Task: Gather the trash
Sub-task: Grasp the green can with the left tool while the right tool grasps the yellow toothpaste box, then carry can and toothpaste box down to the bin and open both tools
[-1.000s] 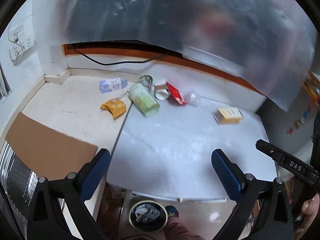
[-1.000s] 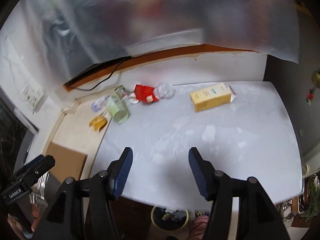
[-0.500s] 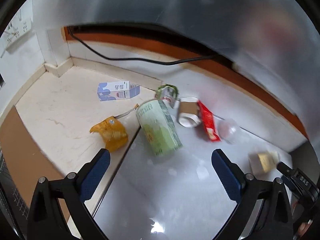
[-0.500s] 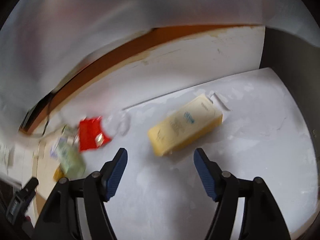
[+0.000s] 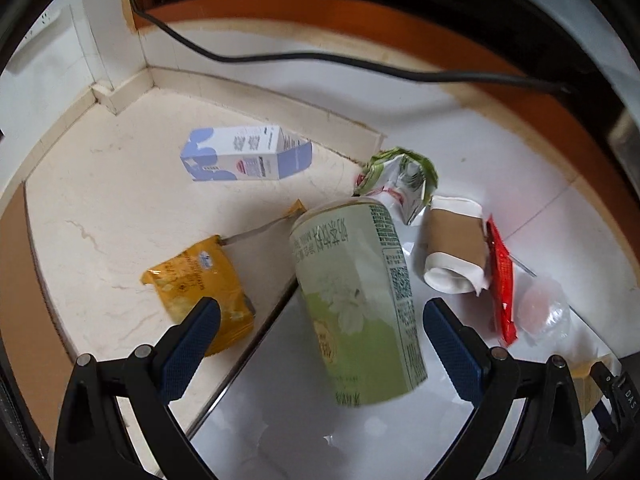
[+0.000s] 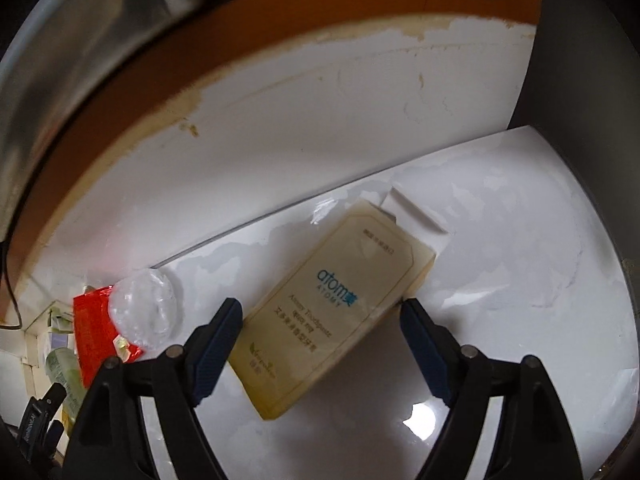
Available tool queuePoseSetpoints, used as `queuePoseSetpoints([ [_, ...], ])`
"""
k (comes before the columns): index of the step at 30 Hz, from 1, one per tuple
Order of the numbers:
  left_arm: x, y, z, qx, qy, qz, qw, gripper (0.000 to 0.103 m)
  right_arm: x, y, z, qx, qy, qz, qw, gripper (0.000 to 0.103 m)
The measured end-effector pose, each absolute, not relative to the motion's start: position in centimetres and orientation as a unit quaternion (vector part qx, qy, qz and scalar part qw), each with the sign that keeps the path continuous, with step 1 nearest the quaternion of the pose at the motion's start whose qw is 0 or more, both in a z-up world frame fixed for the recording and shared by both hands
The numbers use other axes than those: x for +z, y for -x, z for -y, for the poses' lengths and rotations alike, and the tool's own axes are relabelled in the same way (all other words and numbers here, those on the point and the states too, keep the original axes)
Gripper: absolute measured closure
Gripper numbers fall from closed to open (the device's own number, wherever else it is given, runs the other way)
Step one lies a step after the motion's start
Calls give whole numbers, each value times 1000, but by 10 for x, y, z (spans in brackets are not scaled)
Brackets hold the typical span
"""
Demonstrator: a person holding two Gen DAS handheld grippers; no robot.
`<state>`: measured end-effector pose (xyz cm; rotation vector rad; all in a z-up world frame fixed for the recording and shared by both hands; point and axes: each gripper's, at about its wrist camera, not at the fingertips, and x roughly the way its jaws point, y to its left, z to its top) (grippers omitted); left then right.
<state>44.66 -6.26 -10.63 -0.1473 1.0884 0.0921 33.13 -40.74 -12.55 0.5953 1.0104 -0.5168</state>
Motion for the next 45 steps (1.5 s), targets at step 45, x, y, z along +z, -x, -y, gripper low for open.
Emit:
queuePoseSetpoints([
  [45,-44,-276,52,-111,93,-517,844,43,-87,-225,301,-6,-196,-468,862,47],
])
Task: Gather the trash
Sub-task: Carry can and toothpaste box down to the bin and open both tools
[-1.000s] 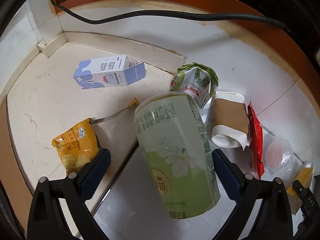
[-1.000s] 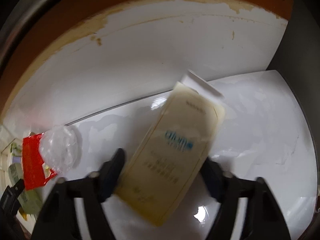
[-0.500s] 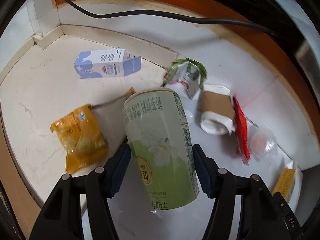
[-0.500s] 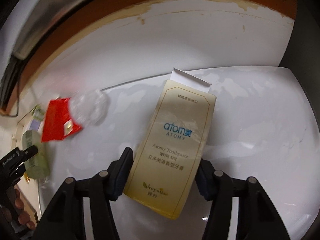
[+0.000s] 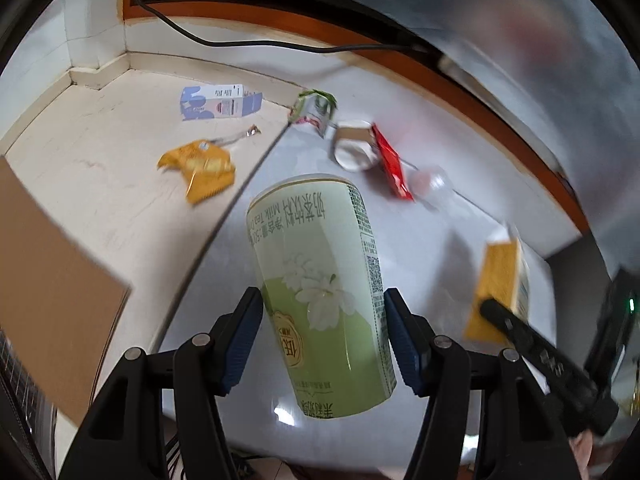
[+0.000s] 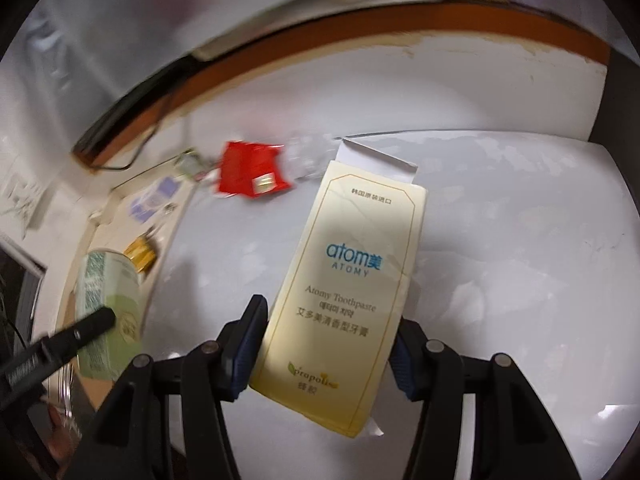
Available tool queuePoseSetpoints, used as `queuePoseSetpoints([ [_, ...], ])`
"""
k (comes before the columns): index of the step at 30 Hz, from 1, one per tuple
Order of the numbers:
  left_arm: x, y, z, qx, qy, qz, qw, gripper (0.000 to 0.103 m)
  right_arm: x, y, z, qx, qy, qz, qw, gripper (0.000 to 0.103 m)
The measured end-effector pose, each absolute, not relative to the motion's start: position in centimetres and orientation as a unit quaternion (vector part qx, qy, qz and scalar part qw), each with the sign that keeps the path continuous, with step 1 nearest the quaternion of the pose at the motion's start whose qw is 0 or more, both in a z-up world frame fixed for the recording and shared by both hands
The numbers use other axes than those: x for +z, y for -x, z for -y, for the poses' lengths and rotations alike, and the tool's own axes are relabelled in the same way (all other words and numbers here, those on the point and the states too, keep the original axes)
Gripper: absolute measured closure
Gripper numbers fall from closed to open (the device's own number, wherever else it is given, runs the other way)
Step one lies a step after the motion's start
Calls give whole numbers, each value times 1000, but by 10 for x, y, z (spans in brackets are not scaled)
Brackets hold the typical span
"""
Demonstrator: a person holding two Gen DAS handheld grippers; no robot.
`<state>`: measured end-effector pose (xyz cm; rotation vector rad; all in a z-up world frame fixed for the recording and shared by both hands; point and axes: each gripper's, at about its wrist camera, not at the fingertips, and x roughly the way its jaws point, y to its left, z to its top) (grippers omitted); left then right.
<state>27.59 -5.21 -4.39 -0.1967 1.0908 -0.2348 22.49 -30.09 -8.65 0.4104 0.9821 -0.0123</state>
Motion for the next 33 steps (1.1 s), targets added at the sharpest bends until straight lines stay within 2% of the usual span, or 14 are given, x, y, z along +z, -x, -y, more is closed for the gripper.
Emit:
queuePoseSetpoints([
  [11,-16,-164,-10,-122,68,-489,861,43,-56,-166,211,74,-128,-465,873,48],
  [22,-42,-84,-69,-144,61,-491,857,43,-61,-86,148,80,-99,-482,867,48],
  [33,-64,-40,-79,-159,68,-502,847,43,-73,-37,109,113,-33,-506,854,48],
])
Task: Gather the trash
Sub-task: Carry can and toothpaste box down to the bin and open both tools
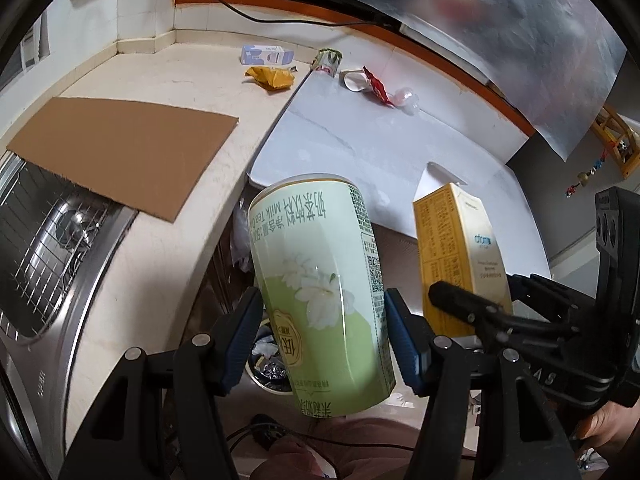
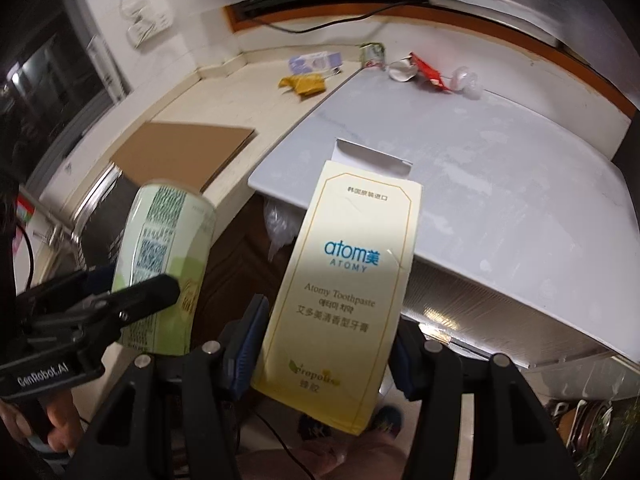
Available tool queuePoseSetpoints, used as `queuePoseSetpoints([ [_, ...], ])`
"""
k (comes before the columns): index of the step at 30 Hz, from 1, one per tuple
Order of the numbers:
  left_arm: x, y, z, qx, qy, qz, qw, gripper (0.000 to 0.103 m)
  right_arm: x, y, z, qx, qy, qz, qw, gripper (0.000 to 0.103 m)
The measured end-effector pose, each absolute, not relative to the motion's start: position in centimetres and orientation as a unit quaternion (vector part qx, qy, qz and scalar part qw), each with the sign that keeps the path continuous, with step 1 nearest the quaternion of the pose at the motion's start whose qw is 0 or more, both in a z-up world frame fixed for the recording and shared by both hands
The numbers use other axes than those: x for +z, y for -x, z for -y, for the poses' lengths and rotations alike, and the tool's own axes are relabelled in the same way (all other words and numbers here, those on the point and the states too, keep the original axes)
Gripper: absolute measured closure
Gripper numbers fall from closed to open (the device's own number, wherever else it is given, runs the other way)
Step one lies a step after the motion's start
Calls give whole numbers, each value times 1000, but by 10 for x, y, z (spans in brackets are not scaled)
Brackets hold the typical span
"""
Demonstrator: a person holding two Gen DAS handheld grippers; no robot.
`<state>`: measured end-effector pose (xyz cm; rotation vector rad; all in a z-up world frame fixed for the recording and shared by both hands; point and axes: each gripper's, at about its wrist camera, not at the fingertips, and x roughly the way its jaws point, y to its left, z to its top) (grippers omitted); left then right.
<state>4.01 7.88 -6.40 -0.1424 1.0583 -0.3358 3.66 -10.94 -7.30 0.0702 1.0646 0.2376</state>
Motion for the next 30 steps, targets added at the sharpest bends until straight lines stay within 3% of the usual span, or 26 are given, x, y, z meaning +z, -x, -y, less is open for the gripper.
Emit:
queuePoseSetpoints([
  [12,-137,-14,-47,-121,69,-551,823,43,-147,-17,125,143,-4,-566,812,48],
  [30,-358,-15,-28,-79,103,-614,778,43,-374,-18,145,145,0,-660,737,48],
])
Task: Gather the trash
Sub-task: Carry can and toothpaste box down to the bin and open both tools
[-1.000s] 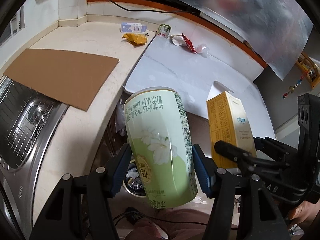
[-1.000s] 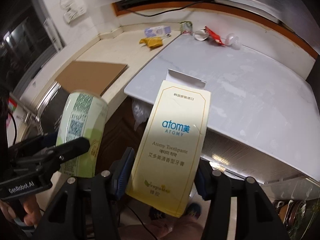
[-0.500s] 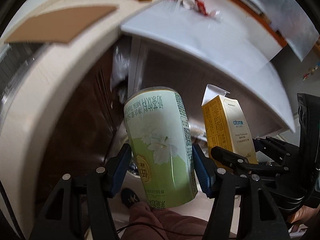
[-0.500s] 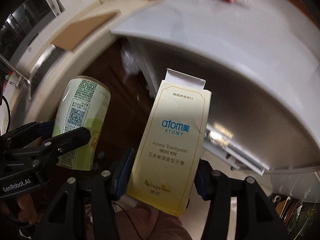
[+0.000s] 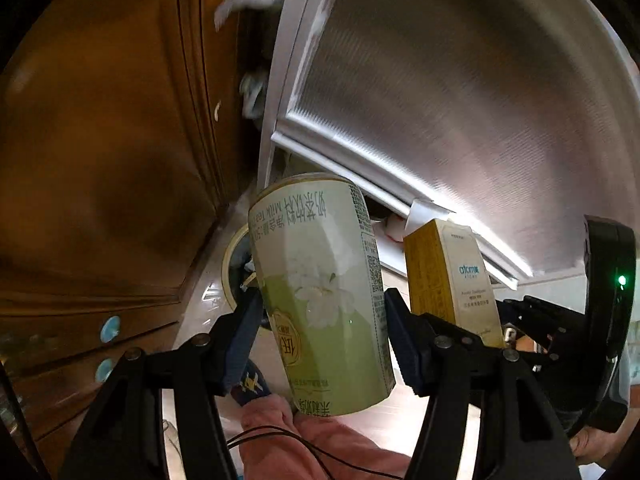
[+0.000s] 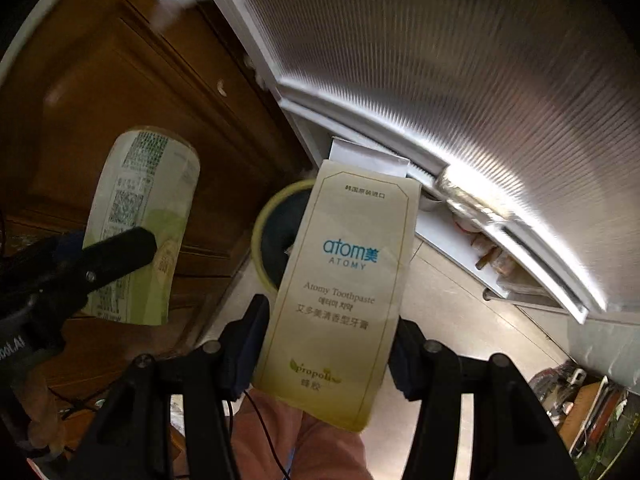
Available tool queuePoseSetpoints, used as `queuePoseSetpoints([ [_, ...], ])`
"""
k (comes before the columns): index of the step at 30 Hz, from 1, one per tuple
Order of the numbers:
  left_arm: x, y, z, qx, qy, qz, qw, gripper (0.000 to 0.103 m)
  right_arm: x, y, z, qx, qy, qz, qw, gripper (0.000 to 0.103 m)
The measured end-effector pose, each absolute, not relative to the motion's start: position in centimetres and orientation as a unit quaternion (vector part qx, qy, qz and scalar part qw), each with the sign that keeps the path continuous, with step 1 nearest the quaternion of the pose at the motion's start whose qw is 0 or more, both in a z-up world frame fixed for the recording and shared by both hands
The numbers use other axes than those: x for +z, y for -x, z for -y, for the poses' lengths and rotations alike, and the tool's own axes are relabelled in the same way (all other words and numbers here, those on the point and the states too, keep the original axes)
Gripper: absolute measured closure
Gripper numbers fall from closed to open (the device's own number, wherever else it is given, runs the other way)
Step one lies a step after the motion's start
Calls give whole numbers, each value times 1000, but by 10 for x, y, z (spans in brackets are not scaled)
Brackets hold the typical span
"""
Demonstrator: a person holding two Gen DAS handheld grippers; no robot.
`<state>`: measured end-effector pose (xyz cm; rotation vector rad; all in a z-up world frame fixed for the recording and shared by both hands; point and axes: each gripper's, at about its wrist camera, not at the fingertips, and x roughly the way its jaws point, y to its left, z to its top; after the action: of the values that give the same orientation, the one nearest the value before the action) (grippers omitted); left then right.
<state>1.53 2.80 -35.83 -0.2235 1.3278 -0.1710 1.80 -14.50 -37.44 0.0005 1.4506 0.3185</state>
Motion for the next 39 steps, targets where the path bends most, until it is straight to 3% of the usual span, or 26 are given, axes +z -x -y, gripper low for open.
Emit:
queuePoseSetpoints([
  [7,-444,-42,-24,-74,95,-641,758,42,-445,-34,135,168,9,-661,732,48],
  [13,-484,-57,-21,-79,52,-650,754,39,-494,-45,130,172,1,-664,728,47],
  [15,-493,-59,-21,-76,43,-655,750,20,-508,-47,130,166,-3,-666,727,43],
  [20,-503,-55,-29,-67,40,-657,750,14,-515,-47,128,153,-15,-666,730,39],
  [29,-486,-39,-31,-62,38,-651,755,12,-498,-37,133,144,-18,-663,734,39],
  [39,-403,-16,-30,-61,38,-632,772,5,-422,-20,151,127,-40,-655,744,39],
])
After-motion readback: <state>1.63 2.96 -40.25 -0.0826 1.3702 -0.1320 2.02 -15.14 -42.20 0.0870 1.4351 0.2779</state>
